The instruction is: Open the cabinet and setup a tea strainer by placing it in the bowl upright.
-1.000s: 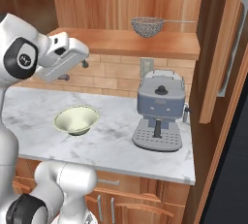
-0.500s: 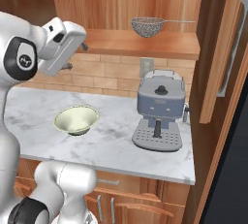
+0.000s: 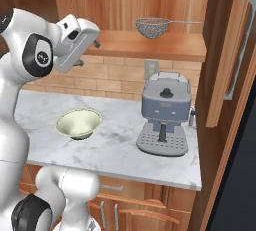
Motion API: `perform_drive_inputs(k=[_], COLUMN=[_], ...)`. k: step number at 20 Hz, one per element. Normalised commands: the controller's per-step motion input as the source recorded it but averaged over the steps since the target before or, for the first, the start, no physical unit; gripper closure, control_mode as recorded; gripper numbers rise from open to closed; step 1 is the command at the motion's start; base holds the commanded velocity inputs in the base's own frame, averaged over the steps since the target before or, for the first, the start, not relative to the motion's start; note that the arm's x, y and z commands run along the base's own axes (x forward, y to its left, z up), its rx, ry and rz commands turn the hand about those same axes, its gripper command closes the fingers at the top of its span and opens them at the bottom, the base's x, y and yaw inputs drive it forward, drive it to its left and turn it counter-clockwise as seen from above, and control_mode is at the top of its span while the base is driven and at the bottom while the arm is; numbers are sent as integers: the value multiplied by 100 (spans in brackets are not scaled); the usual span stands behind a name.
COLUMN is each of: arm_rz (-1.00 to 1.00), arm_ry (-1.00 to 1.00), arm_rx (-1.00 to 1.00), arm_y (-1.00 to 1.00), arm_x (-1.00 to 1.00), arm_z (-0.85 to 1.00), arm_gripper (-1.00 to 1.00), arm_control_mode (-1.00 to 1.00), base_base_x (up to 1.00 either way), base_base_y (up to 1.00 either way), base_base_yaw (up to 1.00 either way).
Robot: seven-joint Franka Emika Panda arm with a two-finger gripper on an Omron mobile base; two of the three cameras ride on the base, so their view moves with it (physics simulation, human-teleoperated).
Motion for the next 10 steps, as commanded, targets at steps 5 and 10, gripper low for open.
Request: perform_drive_inputs(k=[5,10], arm_rz=[-7,-4], arm_ry=[-13,-15], arm_rx=[16,1], arm_y=[-8,-19], arm_x=[49,12], arm_z=[13,6], arm_gripper=[-100,-100], arm_control_mode=[-100,-100], base_base_x=[0,0], base_base_y=[0,0], base_base_yaw=[0,0])
